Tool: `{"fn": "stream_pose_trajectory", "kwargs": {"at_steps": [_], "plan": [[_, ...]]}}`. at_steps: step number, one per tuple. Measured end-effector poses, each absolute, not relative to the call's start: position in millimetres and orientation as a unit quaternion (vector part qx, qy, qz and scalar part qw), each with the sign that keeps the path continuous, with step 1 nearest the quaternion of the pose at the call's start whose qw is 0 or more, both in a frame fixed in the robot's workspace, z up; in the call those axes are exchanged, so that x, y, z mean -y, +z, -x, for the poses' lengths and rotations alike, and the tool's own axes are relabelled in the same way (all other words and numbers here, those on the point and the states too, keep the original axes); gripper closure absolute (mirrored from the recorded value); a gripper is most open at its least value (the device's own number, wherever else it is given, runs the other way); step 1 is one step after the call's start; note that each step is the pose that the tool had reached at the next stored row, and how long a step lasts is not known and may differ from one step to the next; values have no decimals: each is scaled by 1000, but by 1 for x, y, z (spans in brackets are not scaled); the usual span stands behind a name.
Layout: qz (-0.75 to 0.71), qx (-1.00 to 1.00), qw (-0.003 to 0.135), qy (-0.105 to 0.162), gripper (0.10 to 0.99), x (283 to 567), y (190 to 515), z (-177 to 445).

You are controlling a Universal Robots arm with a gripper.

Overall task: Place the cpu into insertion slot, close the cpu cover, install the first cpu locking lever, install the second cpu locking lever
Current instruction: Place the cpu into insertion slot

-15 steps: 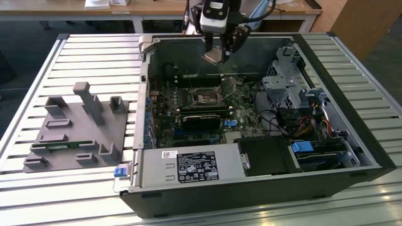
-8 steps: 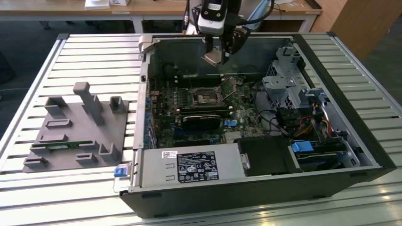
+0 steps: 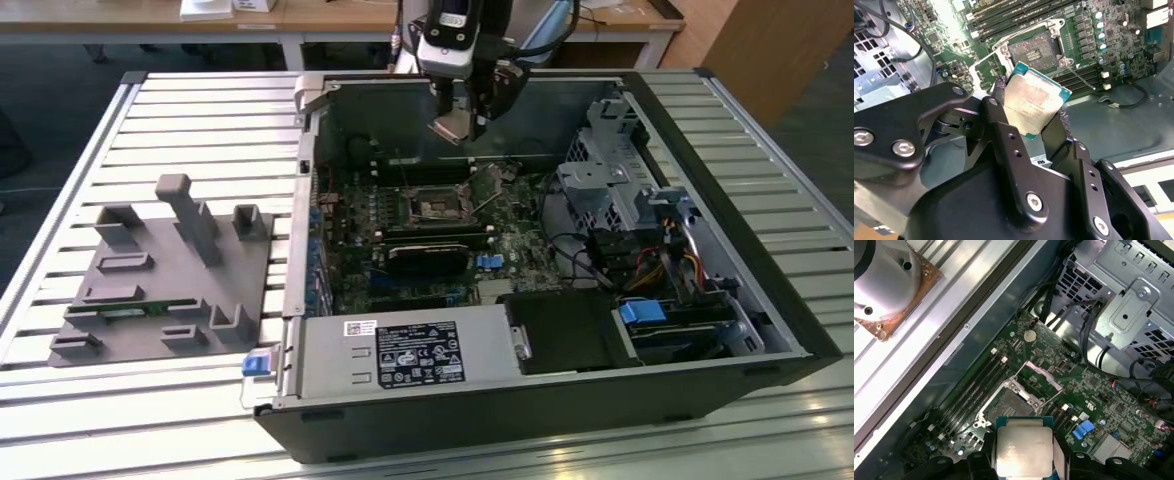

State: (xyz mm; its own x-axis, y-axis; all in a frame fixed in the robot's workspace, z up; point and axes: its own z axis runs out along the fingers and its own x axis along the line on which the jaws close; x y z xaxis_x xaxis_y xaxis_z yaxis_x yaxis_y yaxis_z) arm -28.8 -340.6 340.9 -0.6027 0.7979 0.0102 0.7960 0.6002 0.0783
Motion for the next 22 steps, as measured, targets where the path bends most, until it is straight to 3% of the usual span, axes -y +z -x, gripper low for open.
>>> {"fn": "stream_pose_trajectory", "kwargs": {"at_steps": [22], "plan": [[-529, -848, 17, 34, 549, 339, 330, 29]]}}
